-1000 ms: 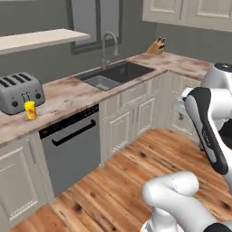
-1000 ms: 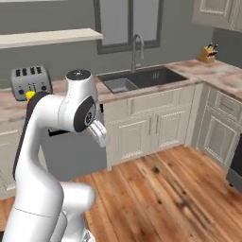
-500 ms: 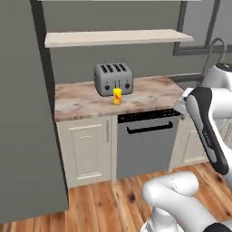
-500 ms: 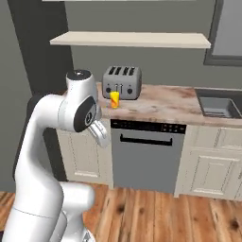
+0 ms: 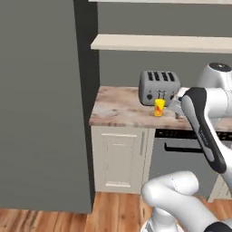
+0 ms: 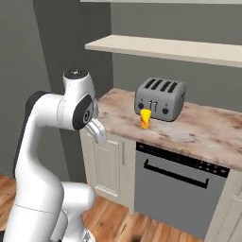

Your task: Place the pitcher and cup on the dining counter for serving.

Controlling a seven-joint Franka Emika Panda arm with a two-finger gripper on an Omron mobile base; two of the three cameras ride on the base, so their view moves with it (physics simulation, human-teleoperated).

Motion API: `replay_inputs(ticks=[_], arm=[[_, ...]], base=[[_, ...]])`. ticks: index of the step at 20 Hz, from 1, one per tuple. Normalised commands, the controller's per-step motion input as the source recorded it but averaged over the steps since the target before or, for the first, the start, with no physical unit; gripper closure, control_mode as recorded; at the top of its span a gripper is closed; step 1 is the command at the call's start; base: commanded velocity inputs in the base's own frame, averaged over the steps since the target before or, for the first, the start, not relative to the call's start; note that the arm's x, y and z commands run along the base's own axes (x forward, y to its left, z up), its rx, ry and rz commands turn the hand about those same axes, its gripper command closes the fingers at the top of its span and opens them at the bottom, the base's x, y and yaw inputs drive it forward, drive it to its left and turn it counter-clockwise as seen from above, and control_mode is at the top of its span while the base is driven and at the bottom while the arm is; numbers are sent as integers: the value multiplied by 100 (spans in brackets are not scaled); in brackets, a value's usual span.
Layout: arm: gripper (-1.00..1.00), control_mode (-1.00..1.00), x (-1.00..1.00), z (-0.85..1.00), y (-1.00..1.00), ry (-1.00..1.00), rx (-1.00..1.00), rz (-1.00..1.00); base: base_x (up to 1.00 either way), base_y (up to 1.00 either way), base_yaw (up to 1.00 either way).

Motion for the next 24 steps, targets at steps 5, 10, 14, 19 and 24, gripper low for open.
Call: replay_inputs(ticks=[5, 10, 14, 19, 24], arm=[[-100, 100, 0, 0, 0, 0, 0, 0], [-100, 100, 0, 0, 0, 0, 0, 0], [-100, 100, 0, 0, 0, 0, 0, 0], [-100, 100, 0, 0, 0, 0, 0, 0], [-100, 100, 0, 0, 0, 0, 0, 0]], base=[[59, -44, 12], [72, -15, -4], [56, 0, -29], [34, 0, -42], [20, 0, -29]])
